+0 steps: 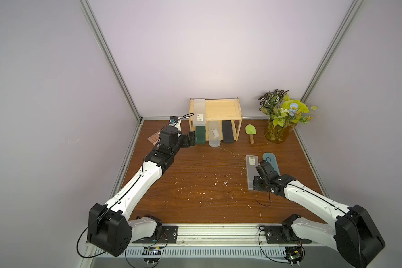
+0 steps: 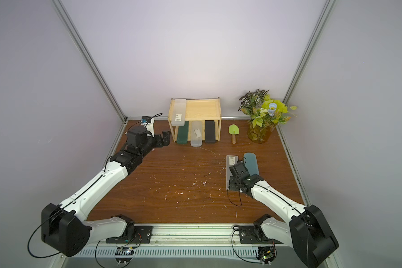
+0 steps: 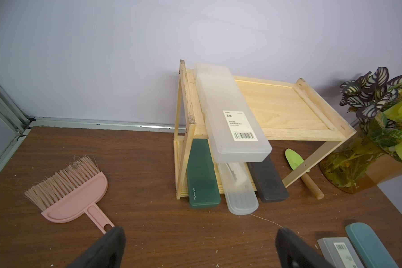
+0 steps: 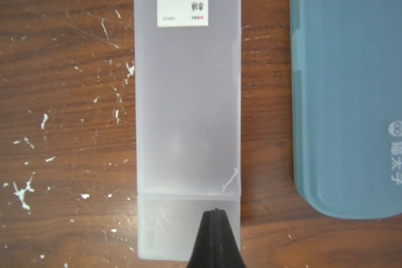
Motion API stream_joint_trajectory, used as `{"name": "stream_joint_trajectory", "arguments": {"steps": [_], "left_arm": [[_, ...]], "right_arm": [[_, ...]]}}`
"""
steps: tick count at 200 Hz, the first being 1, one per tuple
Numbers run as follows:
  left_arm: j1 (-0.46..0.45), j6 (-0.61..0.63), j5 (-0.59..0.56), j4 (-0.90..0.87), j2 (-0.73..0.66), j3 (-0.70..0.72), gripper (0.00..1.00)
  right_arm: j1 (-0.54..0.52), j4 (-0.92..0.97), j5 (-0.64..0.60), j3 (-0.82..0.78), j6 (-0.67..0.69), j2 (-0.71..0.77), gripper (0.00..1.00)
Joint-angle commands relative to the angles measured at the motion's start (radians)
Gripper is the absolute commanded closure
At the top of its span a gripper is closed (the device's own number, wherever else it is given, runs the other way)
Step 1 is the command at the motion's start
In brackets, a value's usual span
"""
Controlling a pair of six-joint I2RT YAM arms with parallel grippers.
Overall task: Remove the pencil cases from the shelf
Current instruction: Adjust the pencil case at the center of the board, then pick up the pencil case from the shelf.
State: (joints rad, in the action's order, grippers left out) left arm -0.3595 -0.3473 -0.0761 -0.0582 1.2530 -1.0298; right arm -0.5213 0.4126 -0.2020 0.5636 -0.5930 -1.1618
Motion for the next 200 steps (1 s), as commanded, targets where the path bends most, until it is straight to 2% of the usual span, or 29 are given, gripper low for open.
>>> {"name": "stream_joint_trajectory", "arguments": {"steps": [1,25,30,34,47,54,57,92,107,123,145,167,200], "left_arm": [[-0.009,0.007,-0.017,-0.008,0.009,0.003,0.00],[-0.008,0.009,-0.024,-0.006,0.008,0.002,0.00],[-0.009,0.010,-0.023,-0.004,0.009,0.001,0.00],[-0.008,0.011,-0.022,-0.002,0.010,-0.003,0.00],[-0.009,0.015,-0.017,-0.008,0.022,-0.033,0.00],[-0.009,0.018,-0.015,-0.019,0.035,-0.059,0.00],[-0.009,0.019,-0.015,-0.024,0.040,-0.073,0.00],[-0.016,0.048,0.006,-0.104,0.148,-0.275,0.00],[-0.026,0.070,0.005,-0.217,0.251,-0.437,0.00],[-0.038,0.094,-0.024,-0.345,0.388,-0.672,0.00],[-0.042,0.116,-0.039,-0.477,0.572,-0.950,0.00],[-0.051,0.117,-0.031,-0.531,0.698,-1.140,0.00],[-0.055,0.102,-0.043,-0.554,0.805,-1.256,0.00]], "right_arm": [[0.004,-0.009,0.015,-0.046,-0.021,-0.036,1.00],[0.004,0.003,0.024,-0.022,-0.003,-0.011,0.99],[0.004,0.009,0.023,-0.007,0.007,0.000,0.89],[0.005,0.013,0.023,0.007,0.015,0.012,0.76],[0.004,0.029,0.020,0.069,0.040,0.054,0.27],[0.005,0.039,0.018,0.108,0.054,0.075,0.05],[0.005,0.041,0.017,0.125,0.061,0.083,0.01],[0.004,0.065,-0.006,0.336,0.155,0.122,0.00],[0.004,0.101,-0.014,0.434,0.191,0.092,0.00],[0.005,0.110,0.000,0.500,0.214,0.069,0.00],[0.005,0.091,0.024,0.514,0.225,0.065,0.00],[0.004,0.084,0.021,0.493,0.225,0.063,0.01],[0.006,0.075,0.034,0.453,0.224,0.056,0.00]]}}
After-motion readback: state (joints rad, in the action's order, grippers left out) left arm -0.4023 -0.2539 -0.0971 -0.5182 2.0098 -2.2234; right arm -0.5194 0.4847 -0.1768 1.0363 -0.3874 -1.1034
